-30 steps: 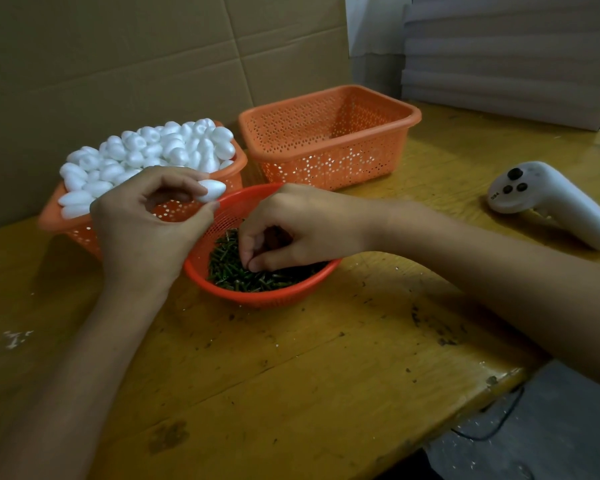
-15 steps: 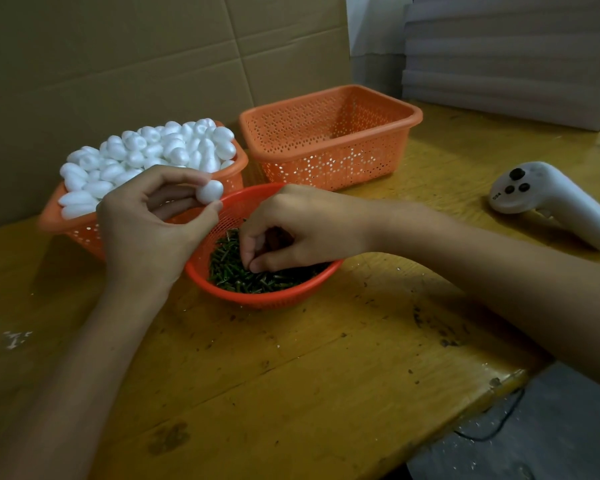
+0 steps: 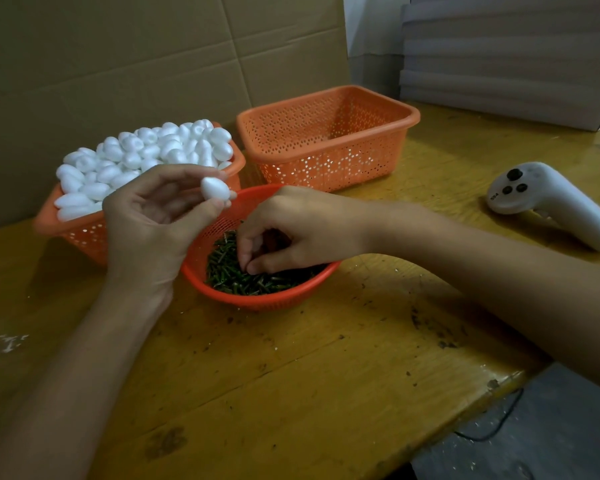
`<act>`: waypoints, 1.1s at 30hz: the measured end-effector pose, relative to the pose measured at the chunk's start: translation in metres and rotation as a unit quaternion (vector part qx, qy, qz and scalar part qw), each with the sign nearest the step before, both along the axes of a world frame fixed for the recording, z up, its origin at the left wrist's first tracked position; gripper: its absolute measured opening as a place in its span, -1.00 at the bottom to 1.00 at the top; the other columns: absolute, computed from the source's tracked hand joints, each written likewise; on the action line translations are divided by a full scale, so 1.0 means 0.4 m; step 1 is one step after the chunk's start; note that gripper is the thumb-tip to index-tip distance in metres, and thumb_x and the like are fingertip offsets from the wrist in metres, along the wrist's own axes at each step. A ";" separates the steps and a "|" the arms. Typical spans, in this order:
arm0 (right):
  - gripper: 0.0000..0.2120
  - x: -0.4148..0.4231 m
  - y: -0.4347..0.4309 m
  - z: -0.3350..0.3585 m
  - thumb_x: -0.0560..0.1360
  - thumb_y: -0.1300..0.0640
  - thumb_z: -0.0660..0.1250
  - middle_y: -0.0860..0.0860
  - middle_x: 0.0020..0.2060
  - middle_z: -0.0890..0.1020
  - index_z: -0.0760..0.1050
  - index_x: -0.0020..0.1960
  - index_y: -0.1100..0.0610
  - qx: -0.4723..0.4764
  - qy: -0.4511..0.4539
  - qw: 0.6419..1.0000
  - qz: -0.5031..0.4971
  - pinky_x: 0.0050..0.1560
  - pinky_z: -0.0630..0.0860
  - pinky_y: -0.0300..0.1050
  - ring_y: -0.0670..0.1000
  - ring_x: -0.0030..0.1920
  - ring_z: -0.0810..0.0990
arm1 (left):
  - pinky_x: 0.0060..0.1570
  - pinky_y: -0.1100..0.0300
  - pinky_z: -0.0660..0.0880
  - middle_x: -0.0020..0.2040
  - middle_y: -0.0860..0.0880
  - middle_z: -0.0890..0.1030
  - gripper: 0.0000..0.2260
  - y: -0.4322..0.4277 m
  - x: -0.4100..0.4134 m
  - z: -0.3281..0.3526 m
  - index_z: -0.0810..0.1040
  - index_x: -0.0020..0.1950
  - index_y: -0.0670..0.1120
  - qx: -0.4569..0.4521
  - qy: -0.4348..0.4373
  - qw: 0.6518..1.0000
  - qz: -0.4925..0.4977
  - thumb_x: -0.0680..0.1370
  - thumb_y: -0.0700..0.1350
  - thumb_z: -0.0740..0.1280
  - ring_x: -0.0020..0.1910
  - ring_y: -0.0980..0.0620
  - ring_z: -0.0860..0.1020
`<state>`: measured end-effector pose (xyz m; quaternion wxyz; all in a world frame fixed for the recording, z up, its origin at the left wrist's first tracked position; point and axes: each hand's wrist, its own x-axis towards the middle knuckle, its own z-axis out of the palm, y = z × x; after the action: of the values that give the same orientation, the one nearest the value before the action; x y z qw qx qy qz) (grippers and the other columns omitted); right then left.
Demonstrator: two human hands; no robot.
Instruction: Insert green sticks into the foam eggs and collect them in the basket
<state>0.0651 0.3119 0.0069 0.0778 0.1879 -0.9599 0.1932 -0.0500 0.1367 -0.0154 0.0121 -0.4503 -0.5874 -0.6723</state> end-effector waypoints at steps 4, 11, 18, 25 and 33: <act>-0.91 0.000 0.000 0.000 0.55 0.12 0.48 -0.15 -0.10 0.70 0.70 0.05 0.02 -0.002 -0.001 1.000 0.001 0.00 0.48 -0.31 -0.21 -0.07 0.62 | 0.08 0.04 0.68 0.08 -0.19 0.74 -0.76 -0.005 -0.009 0.003 0.62 0.15 -0.25 0.017 -0.052 0.998 -0.009 0.50 -0.39 0.49 0.03 -0.19 0.75; -0.91 -0.001 0.001 -0.002 0.55 0.12 0.48 -0.15 -0.10 0.69 0.71 0.04 0.02 -0.003 0.001 1.000 0.003 -0.01 0.47 -0.31 -0.22 -0.09 0.60 | 0.09 0.05 0.68 0.13 -0.16 0.74 -0.71 -0.005 -0.007 0.005 0.65 0.12 -0.20 0.016 -0.038 0.999 -0.010 0.43 -0.25 0.58 0.05 -0.20 0.75; -0.90 -0.001 0.001 -0.002 0.54 0.13 0.49 -0.14 -0.11 0.69 0.70 0.05 0.04 -0.005 -0.001 1.000 0.001 -0.02 0.45 -0.34 -0.22 -0.09 0.61 | 0.10 0.04 0.67 0.08 -0.15 0.76 -0.75 -0.004 -0.012 0.000 0.72 0.09 -0.10 0.016 -0.039 0.999 -0.011 0.44 -0.25 0.61 0.08 -0.21 0.75; -0.88 0.003 -0.001 0.002 0.55 0.12 0.49 -0.11 -0.09 0.70 0.70 0.09 0.04 -0.007 -0.006 1.000 -0.007 0.06 0.52 -0.20 -0.18 -0.05 0.62 | 0.12 0.01 0.67 0.09 -0.16 0.75 -0.72 -0.004 -0.011 0.004 0.69 0.10 -0.10 0.013 -0.033 0.999 -0.021 0.43 -0.27 0.60 0.08 -0.22 0.74; -0.76 0.004 -0.002 0.002 0.55 0.07 0.49 -0.11 -0.08 0.68 0.64 0.21 0.00 -0.009 -0.012 1.000 -0.015 0.04 0.50 -0.21 -0.18 -0.09 0.59 | 0.15 0.05 0.65 0.14 -0.12 0.75 -0.72 -0.005 -0.007 0.003 0.64 0.06 -0.13 0.015 -0.019 0.999 -0.038 0.42 -0.35 0.57 0.12 -0.19 0.74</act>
<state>0.0668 0.3112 0.0078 0.0711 0.1701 -0.9617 0.2030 -0.0526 0.1346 -0.0143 -0.0184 -0.4592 -0.5597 -0.6895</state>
